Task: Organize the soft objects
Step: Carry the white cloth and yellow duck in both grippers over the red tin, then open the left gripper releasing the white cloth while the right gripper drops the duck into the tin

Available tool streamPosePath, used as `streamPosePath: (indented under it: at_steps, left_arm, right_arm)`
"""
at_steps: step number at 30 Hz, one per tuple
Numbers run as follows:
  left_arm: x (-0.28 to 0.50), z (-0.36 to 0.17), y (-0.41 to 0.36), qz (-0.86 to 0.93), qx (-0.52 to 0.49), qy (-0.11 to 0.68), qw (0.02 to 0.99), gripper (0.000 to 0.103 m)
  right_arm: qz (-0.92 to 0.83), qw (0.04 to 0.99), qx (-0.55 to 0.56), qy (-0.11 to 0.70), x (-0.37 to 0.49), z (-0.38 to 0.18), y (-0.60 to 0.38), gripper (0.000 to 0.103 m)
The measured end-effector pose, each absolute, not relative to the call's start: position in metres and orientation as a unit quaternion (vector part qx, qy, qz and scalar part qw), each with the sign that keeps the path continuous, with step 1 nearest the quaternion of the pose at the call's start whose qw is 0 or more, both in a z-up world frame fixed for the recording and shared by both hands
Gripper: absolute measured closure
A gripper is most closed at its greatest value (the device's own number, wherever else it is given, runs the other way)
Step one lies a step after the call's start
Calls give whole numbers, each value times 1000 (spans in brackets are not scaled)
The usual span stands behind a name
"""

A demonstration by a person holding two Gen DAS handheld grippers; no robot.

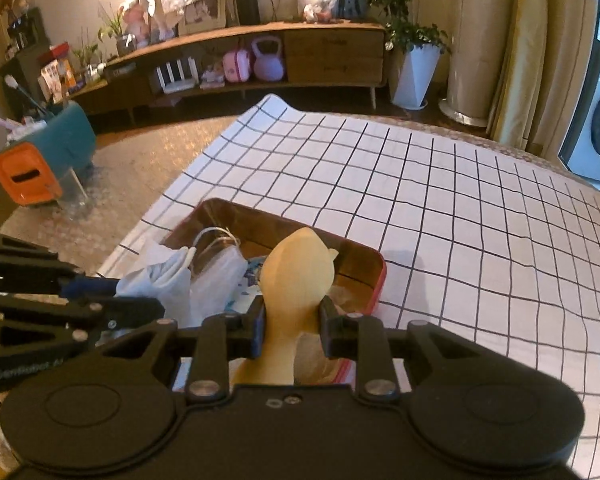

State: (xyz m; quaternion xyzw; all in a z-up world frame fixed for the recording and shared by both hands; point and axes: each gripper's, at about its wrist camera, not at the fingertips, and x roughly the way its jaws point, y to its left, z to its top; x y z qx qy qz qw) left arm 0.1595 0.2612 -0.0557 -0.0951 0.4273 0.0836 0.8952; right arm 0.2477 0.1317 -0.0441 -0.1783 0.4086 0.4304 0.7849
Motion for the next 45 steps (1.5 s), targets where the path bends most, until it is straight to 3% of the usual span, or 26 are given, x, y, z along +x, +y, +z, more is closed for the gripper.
streamPosePath:
  at_steps: [19, 32, 37, 38, 39, 41, 45]
  left_arm:
    - [176, -88, 250, 75, -69, 458, 883, 89]
    - [175, -94, 248, 84, -71, 459, 881, 85]
    - [174, -91, 245, 81, -72, 455, 884, 71]
    - [173, -91, 245, 81, -72, 453, 885, 64]
    - [172, -89, 244, 82, -71, 451, 886, 51]
    - [170, -87, 241, 86, -65, 443, 890, 38]
    - [167, -82, 239, 87, -65, 440, 892, 37]
  right_arm:
    - [431, 765, -197, 436, 262, -71, 143, 71]
    - [432, 768, -192, 433, 261, -69, 140, 61]
    - [431, 772, -187, 428, 259, -64, 137, 57]
    - [430, 773, -187, 427, 259, -63, 136, 56]
    - [430, 774, -185, 427, 258, -62, 135, 55]
    - [430, 775, -181, 426, 258, -59, 132, 53]
    - [432, 779, -173, 421, 255, -51, 125, 48]
